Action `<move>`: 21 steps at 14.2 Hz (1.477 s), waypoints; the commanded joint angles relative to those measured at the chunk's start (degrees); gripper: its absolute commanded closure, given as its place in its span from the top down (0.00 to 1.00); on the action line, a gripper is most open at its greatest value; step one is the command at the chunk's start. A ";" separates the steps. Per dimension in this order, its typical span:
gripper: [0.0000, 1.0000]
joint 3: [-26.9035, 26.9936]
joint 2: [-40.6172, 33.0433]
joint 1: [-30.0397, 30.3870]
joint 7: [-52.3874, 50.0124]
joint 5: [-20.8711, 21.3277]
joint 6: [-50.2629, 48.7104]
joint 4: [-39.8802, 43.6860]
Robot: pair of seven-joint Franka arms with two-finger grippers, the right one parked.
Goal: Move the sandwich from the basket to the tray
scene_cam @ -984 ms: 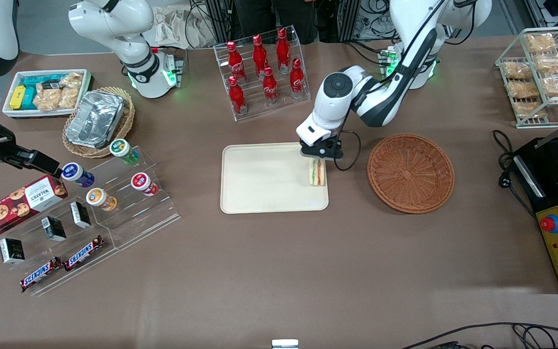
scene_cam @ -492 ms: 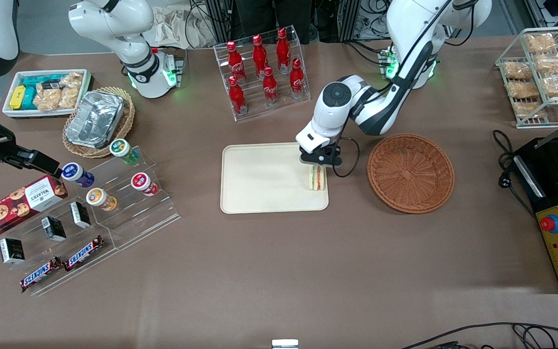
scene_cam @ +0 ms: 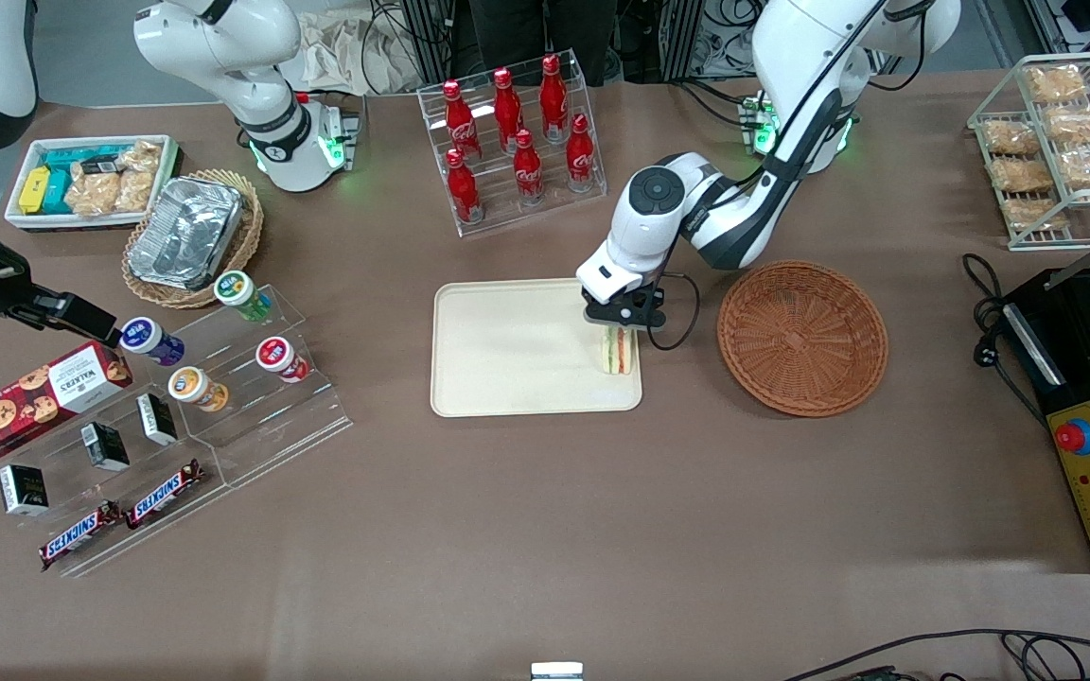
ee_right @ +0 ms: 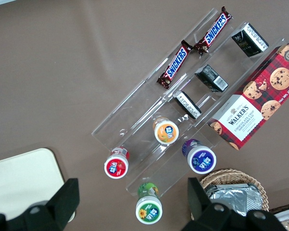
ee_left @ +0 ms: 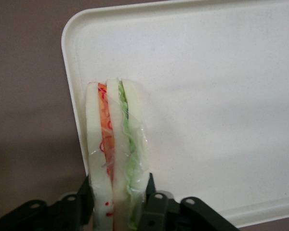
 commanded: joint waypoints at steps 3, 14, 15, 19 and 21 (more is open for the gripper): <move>1.00 0.74 -2.22 0.29 -3.81 1.04 -0.30 1.12; 1.00 0.30 -18.05 17.15 10.30 -2.38 -38.49 18.06; 1.00 0.30 -18.49 19.26 14.34 -3.00 -42.28 19.65; 1.00 0.39 -22.44 27.43 28.41 -7.12 -45.48 20.46; 1.00 0.48 -23.85 30.69 32.03 -7.40 -46.35 19.93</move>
